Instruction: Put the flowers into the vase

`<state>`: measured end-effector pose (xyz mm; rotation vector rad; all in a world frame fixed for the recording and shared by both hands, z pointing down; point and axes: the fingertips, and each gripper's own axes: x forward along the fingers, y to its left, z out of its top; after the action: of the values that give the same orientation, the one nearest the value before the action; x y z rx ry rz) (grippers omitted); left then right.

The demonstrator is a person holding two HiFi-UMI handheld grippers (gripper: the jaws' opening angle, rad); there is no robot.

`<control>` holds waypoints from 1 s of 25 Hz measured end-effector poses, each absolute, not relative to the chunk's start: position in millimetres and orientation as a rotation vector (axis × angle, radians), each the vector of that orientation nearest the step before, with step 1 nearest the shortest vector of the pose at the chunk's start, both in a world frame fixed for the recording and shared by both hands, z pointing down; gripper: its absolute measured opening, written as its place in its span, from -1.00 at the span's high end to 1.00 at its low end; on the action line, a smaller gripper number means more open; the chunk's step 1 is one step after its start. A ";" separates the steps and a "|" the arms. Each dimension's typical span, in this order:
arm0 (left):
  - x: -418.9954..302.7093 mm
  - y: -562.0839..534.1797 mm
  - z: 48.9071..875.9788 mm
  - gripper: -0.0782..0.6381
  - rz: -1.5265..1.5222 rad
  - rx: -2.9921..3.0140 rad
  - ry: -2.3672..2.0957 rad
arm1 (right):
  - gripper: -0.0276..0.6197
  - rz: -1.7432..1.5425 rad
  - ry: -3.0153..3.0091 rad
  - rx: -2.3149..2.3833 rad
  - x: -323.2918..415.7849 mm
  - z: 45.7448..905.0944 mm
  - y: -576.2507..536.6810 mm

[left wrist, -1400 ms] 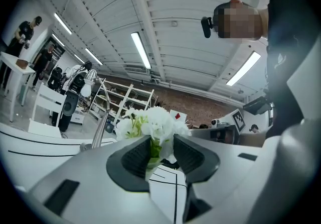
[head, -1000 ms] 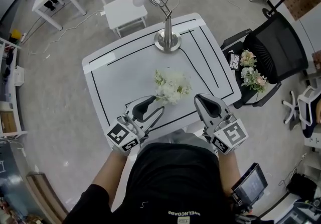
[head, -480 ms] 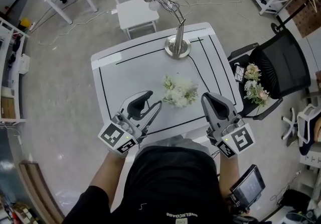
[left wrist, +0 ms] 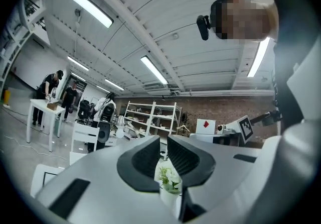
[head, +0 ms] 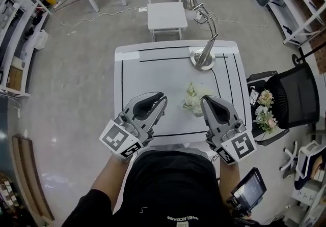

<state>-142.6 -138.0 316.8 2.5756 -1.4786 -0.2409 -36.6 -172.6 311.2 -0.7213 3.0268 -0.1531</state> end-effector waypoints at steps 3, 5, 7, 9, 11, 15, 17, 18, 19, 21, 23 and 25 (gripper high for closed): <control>-158.3 -128.8 309.1 0.70 -0.251 2.531 -1.554 | 0.91 -0.122 3.042 -0.656 -54.4 297.9 -162.4; -167.4 -122.4 305.3 0.73 -0.267 2.501 -1.594 | 0.91 -0.111 3.037 -0.589 -66.7 286.3 -153.6; -174.8 -116.6 303.2 0.75 -0.276 2.476 -1.627 | 0.91 -0.069 3.033 -0.527 -77.7 279.7 -147.3; -180.5 -111.8 301.7 0.77 -0.281 2.459 -1.649 | 0.91 -0.055 3.040 -0.484 -88.0 279.5 -141.9; -184.9 -108.0 300.3 0.77 -0.276 2.452 -1.667 | 0.91 -0.074 3.040 -0.450 -97.9 280.5 -137.3; -188.9 -102.5 298.7 0.77 -0.253 2.446 -1.674 | 0.91 -0.108 3.051 -0.415 -110.5 284.6 -130.9; -191.4 -100.5 299.6 0.77 -0.237 2.445 -1.666 | 0.91 -0.115 3.054 -0.417 -114.1 285.9 -129.0; -193.2 -99.8 300.1 0.77 -0.233 2.442 -1.663 | 0.91 -0.117 3.053 -0.419 -115.7 286.3 -128.3; -195.2 -99.4 300.5 0.77 -0.234 2.438 -1.662 | 0.91 -0.118 3.053 -0.420 -117.3 286.9 -127.7; -198.4 -99.2 301.3 0.77 -0.244 2.430 -1.660 | 0.91 -0.122 3.063 -0.425 -119.7 289.4 -126.6; -199.8 -99.5 302.4 0.77 -0.252 2.426 -1.654 | 0.91 -0.141 3.094 -0.443 -120.9 294.5 -124.8; -199.6 -100.2 303.4 0.77 -0.252 2.426 -1.646 | 0.91 -0.153 3.110 -0.456 -121.3 298.2 -125.2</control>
<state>-199.6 -100.2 303.4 2.4260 -1.6463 -0.2525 -121.3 -125.2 298.2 -0.4555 3.1096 -0.1526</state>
